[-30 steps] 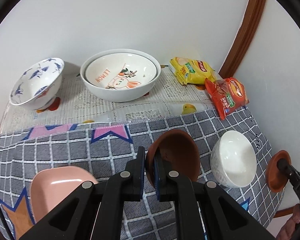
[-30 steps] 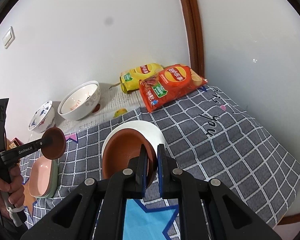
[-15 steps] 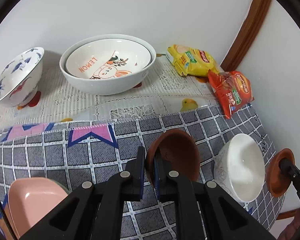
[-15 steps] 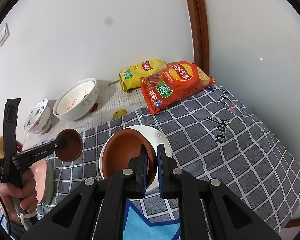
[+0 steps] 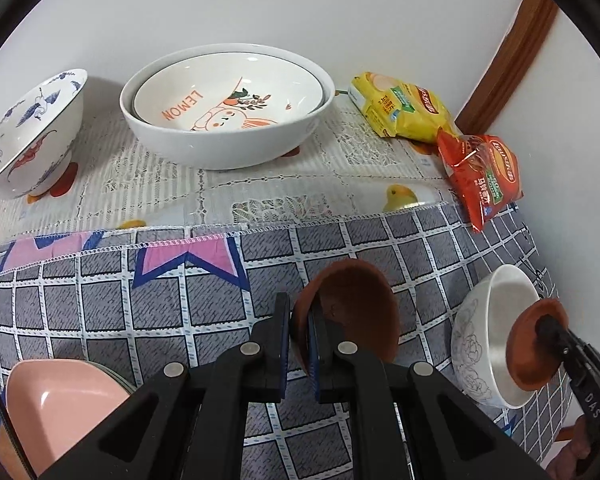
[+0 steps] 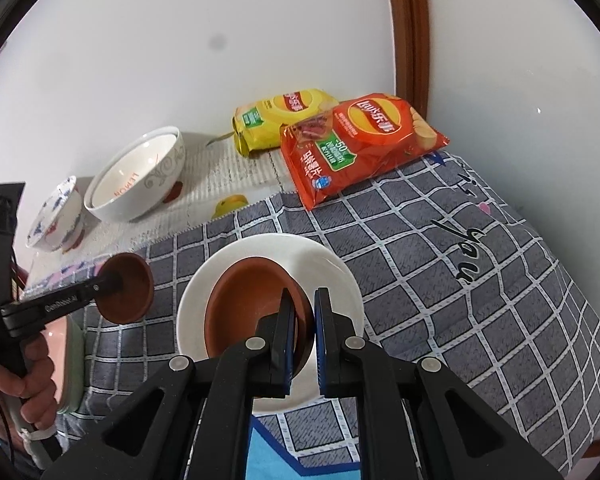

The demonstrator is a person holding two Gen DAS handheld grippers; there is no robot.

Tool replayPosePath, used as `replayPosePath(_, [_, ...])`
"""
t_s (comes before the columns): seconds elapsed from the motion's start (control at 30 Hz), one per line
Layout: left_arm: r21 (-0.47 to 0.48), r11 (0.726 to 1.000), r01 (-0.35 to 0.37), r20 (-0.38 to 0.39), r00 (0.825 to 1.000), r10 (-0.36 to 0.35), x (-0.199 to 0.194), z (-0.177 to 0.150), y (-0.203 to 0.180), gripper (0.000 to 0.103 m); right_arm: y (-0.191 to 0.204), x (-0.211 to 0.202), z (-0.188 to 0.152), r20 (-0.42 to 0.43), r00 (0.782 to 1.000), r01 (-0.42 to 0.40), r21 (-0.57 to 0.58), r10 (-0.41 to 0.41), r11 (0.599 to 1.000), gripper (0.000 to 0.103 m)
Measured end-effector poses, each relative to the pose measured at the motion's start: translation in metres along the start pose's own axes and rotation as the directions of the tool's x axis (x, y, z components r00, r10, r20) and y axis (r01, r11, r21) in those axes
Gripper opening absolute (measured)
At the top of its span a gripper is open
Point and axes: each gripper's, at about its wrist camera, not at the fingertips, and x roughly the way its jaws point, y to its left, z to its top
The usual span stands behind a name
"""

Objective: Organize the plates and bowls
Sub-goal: 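Carry the right gripper's brown bowl over the white bowl while the left gripper holds its bowl, then lower the brown bowl into the white bowl and open the right gripper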

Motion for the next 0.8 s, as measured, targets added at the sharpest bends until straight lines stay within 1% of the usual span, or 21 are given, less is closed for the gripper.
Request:
replayPosePath(0.23, [-0.015, 1.000, -0.003, 0.005, 1.000, 0.003, -0.002, 0.002, 0.006, 0.008, 0.004, 0.013, 0.000, -0.028, 0.999, 0.030, -0.023, -0.030, 0.999, 0.009])
replayPosePath(0.5, [-0.008, 1.000, -0.005, 0.002, 1.000, 0.005, -0.002, 0.002, 0.006, 0.008, 0.004, 0.026, -0.002, -0.059, 0.997, 0.038, -0.027, -0.039, 0.999, 0.009])
replayPosePath(0.8, [-0.001, 1.000, -0.007, -0.002, 1.000, 0.007, 0.000, 0.002, 0.003, 0.008, 0.003, 0.030, -0.002, -0.079, 0.996, 0.034, -0.031, -0.036, 0.999, 0.009])
